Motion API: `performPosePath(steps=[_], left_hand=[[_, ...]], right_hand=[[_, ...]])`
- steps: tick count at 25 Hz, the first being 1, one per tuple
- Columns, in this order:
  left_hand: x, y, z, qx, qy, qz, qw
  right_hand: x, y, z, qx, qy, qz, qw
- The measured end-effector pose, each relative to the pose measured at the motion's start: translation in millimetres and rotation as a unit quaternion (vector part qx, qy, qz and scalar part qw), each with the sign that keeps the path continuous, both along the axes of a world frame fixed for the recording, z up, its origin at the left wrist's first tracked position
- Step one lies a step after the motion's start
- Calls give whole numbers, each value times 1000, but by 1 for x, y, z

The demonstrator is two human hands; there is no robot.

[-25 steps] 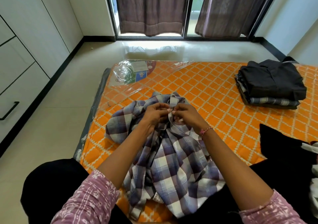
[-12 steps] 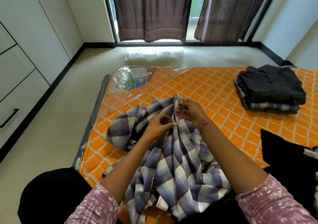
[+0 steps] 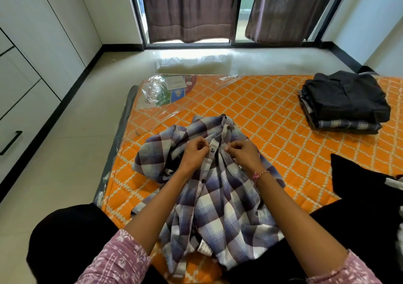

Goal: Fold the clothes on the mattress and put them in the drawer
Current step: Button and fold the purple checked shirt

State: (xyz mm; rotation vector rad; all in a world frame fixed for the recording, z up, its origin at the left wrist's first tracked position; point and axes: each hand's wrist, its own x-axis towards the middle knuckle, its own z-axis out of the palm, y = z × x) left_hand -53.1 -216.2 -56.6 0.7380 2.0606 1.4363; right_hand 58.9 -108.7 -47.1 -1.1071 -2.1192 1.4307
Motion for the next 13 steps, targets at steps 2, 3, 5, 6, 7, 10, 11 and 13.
performPosePath(steps=[2,3,5,6,7,10,11,13], left_hand=[[2,-3,3,3,-20,2,1000],[2,-4,5,6,-35,8,999],[4,-7,7,9,-51,6,999],[4,-8,8,2,-48,-2,999],[6,-10,9,-13,-39,-11,999],[7,-13,14,-104,40,-68,991],[7,-13,17,-140,69,-95,983],[7,-12,23,-189,96,-120,970]], right_hand=[[0,0,1,-90,21,-12,996],[1,0,2,-159,39,-17,986],[6,-2,6,-279,64,-5,958],[9,-4,7,-285,55,20,957],[11,-5,7,-248,25,54,967],[13,-12,8,-18,-89,120,989],[13,-15,7,11,-96,115,989],[13,-21,5,23,-81,88,993]])
